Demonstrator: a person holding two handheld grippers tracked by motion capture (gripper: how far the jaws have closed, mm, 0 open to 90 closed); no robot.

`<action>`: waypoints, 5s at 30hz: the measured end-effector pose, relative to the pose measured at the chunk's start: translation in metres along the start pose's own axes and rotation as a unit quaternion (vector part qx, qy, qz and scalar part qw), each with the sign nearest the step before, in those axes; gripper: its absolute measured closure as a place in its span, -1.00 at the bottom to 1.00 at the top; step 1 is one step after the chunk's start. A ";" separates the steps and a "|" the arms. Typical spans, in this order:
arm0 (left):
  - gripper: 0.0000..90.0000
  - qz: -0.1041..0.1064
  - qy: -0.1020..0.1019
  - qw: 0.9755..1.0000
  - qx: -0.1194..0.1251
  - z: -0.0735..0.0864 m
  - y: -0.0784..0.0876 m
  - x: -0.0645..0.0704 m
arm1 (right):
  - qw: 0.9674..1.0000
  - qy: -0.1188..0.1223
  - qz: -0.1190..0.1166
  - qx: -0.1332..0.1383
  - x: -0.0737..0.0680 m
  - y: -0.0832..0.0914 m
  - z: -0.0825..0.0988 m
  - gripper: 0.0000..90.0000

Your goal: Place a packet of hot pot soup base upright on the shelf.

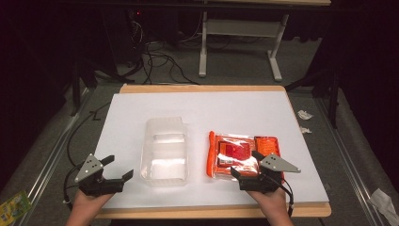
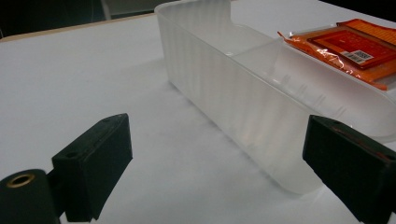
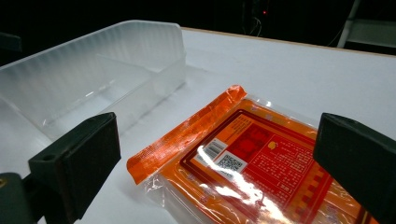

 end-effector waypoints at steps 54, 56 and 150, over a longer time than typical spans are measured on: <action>-0.98 0.005 0.011 1.000 0.019 -0.014 -0.016 -0.007 | 0.973 -0.186 0.121 -0.058 0.081 0.056 0.057 -0.87; -0.98 0.004 0.005 1.000 0.019 -0.015 -0.016 -0.007 | 0.971 -0.198 0.118 -0.066 0.081 0.054 0.060 -0.84; -0.91 0.005 -0.016 1.000 0.018 -0.015 -0.013 -0.001 | 0.985 0.104 0.022 0.137 -0.013 0.046 -0.079 1.00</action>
Point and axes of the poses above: each handheld gripper's, and its own axes: y roughly backward along the jaws, z roughly out of its underside, x roughly to its right, the point moved 1 cm from there along -y, roughly forward along the jaws, and after that the axes turned 3 degrees about x, right-handed, at the moved point
